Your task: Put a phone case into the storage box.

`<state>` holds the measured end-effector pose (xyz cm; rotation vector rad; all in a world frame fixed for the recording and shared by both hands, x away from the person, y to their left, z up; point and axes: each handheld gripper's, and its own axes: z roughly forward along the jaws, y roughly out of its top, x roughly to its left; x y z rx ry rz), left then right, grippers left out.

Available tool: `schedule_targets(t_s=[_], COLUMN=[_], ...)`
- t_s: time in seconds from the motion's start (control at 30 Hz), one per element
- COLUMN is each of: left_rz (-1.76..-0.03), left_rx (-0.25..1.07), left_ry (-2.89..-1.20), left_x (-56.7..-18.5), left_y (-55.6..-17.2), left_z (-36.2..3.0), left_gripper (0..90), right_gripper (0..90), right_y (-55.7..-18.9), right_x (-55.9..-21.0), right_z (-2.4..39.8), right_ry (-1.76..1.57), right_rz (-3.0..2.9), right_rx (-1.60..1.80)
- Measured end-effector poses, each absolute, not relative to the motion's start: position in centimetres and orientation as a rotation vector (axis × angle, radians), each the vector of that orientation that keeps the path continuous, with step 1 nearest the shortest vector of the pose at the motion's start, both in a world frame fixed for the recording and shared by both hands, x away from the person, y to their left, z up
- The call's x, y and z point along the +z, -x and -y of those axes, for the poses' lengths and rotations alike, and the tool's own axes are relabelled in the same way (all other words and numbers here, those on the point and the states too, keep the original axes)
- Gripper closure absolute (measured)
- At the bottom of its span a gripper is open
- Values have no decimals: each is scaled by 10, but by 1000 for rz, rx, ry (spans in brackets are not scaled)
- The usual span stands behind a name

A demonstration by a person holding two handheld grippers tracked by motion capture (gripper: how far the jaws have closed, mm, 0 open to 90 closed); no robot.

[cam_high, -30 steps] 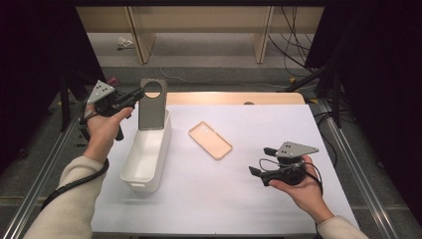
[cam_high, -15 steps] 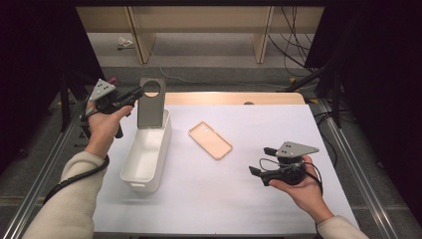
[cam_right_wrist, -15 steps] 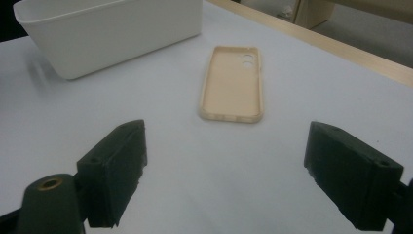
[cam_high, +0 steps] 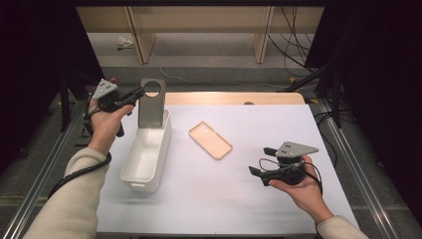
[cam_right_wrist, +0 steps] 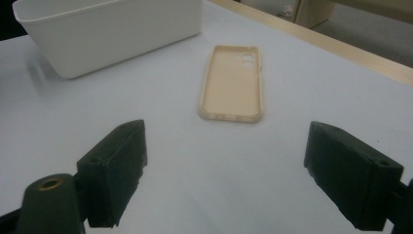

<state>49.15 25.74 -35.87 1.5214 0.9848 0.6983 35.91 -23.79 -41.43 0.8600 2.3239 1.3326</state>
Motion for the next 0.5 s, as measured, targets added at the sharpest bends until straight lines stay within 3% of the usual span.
schedule_targets(t_s=[0.5], left_rz=[-1001], left_rx=[684], left_ry=[-1547], left_x=[-370], left_y=[-501], left_z=[-255], left_gripper=[824], right_gripper=[166], right_y=[-359], right_x=[-414], right_z=[238], right_ry=[-855], right_rz=[-2324], right_rx=[1332])
